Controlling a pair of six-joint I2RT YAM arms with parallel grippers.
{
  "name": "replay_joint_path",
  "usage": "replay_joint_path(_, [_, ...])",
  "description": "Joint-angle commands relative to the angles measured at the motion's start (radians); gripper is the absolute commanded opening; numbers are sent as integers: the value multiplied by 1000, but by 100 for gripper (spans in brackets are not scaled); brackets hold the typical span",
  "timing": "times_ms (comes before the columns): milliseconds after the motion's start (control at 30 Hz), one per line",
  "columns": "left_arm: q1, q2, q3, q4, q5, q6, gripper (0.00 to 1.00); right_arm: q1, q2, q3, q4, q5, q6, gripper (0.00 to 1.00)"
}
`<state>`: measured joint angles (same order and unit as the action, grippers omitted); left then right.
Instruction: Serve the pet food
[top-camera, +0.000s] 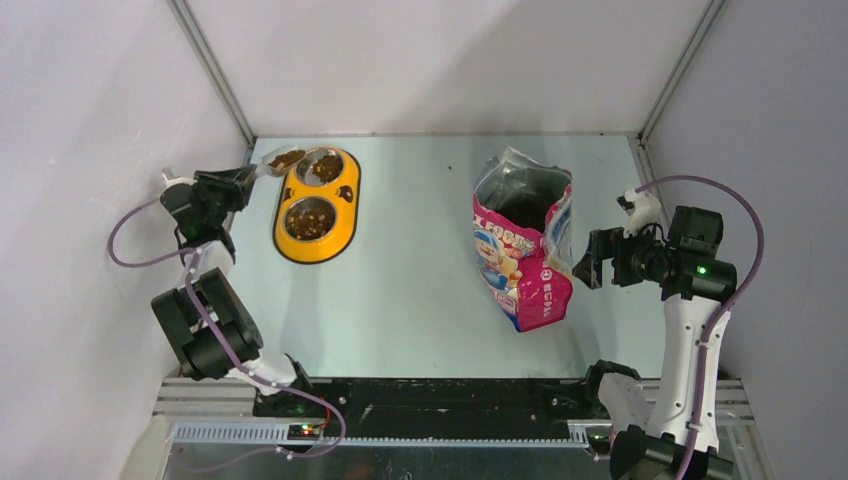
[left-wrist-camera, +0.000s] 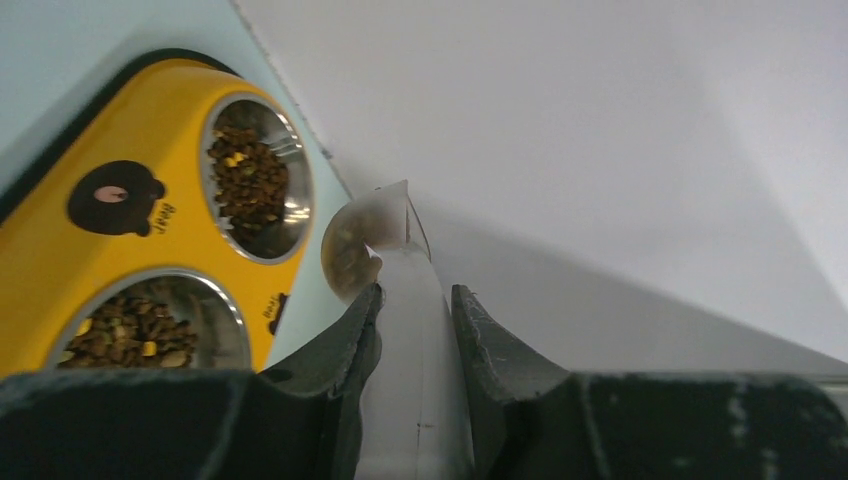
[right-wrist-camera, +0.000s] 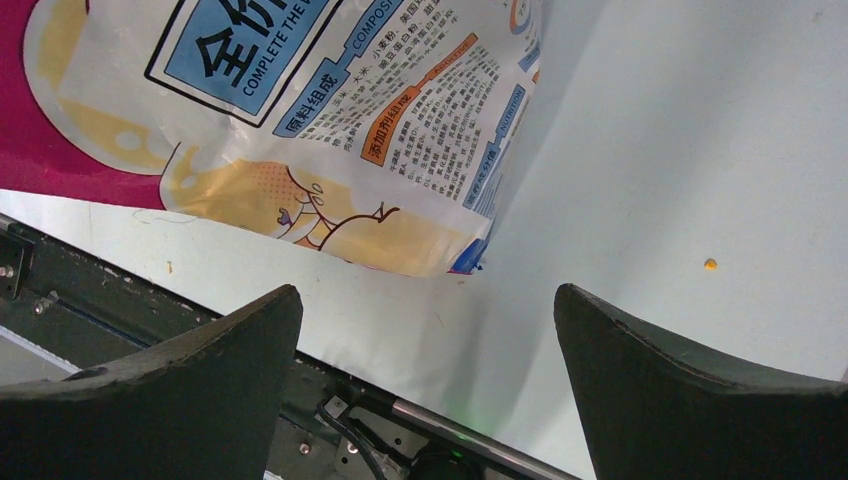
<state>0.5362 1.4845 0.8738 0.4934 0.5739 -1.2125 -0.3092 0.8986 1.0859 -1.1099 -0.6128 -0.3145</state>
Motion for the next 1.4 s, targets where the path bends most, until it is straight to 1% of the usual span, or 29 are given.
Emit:
replay_joint_path(0, [4, 52, 68, 3, -51, 84, 0, 0, -16, 40, -12, 6, -8, 100])
replay_joint_path(167, [-7, 107, 125, -17, -76, 130, 0, -5, -20, 40, -23, 9, -12, 100])
replay_joint_path(300, [-24, 158, 177, -63, -89, 181, 0, -10, -29, 29, -24, 11, -11, 100])
replay_joint_path(567, [-70, 218, 277, -218, -139, 346, 0, -20, -32, 23, -25, 12, -11, 100])
replay_joint_path(800, [-108, 229, 339, -315, -217, 465, 0, -24, -24, 23, -21, 9, -9, 100])
replay_joint_path(967, [-133, 234, 370, -360, -245, 536, 0, -24, -18, 23, -18, 8, -9, 100])
replay_joint_path(1367, [-170, 212, 398, -408, -306, 617, 0, -25, -24, 19, -17, 7, -12, 100])
